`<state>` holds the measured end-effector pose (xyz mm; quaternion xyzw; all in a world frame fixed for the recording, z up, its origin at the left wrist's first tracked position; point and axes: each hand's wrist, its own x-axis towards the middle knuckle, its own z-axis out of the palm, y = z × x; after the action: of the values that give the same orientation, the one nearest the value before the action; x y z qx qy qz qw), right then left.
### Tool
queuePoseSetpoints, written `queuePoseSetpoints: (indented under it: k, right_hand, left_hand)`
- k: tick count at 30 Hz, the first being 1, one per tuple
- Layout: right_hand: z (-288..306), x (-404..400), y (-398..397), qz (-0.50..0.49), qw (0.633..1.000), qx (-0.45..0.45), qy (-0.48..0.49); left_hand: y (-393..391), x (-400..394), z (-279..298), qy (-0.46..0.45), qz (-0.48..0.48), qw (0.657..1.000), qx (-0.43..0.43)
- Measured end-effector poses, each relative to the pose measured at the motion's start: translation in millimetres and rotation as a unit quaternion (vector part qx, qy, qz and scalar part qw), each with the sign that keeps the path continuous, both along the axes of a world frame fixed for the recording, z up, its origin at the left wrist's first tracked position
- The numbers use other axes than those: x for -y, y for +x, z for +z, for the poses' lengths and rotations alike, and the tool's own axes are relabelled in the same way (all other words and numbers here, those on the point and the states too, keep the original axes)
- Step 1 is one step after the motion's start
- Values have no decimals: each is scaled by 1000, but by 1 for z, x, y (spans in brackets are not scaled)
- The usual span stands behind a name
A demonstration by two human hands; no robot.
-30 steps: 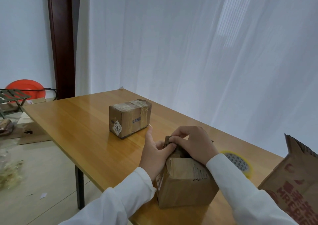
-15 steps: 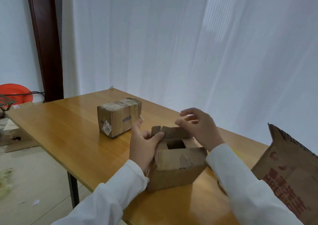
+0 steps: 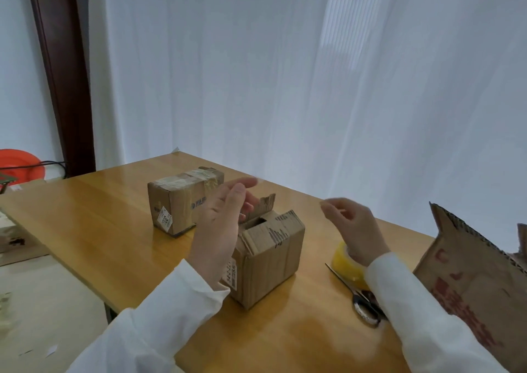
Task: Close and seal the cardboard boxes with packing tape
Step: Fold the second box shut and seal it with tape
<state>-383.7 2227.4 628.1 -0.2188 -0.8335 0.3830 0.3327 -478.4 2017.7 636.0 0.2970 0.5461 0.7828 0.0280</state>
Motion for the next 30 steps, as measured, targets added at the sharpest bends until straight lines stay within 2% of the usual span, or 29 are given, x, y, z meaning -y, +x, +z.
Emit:
queuePoseSetpoints:
  k: [2,4,10,12,14,15,17,18,20,22,25,30]
  right_hand:
    - [29,34,-5,107,992,-40,-52]
    - [47,59,-10,184,979,-35,-85]
    - [54,73,-19,207,977,-8,-52]
    - [50,74,-23,205,978,1,-35]
    - [44,74,-31,188,982,-9,-7]
    - [40,74,-35,167,986,-23,7]
    - [37,67,-42,120,991,-65,1]
    - [36,63,-44,114,991,-72,-10]
    - [32,59,-51,146,989,-23,3]
    - [24,59,-62,185,978,58,71]
    - [12,65,-78,215,963,112,118]
    - [3,69,-96,202,953,149,171]
  left_hand:
    - [3,0,7,-18,-92,994,63]
    - [4,-1,7,-36,-128,988,85]
    - [-4,9,0,-70,-115,987,91]
    - [-9,14,1,-116,-69,990,45]
    - [-15,17,1,-181,35,979,-82]
    - [-20,18,-1,-200,84,970,-113]
    - [-34,20,-8,-190,131,972,-52]
    - [-43,22,-13,-181,122,976,-15]
    - [-56,23,-25,-222,61,973,-7]
    - [-64,19,-37,-247,-28,968,-17]
    - [-69,7,-48,-219,-47,974,-13]
    - [-72,-4,-56,-149,-84,977,127]
